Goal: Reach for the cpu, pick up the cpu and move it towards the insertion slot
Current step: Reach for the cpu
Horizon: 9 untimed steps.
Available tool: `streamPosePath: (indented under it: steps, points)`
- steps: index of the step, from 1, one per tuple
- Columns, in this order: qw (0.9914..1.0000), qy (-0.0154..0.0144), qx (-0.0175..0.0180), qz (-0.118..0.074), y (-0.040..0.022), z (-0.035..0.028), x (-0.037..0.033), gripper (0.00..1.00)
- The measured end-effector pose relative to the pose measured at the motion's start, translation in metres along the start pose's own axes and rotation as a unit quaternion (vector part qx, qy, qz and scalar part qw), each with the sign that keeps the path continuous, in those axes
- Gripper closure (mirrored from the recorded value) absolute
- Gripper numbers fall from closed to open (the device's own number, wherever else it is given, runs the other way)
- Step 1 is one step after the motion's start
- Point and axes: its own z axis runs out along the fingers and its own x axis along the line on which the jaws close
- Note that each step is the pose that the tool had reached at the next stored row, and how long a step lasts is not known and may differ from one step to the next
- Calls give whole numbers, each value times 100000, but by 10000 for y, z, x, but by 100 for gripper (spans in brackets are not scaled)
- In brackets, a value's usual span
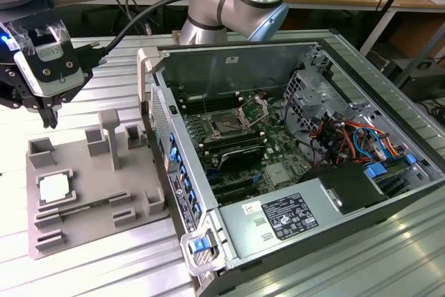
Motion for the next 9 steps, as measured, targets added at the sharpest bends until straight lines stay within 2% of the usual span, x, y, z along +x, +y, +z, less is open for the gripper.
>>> streamPosePath:
  steps: [8,9]
  points:
    - [100000,14,5,1,0,7,5,89]
    - [100000,6,4,1,-1,24,6,89]
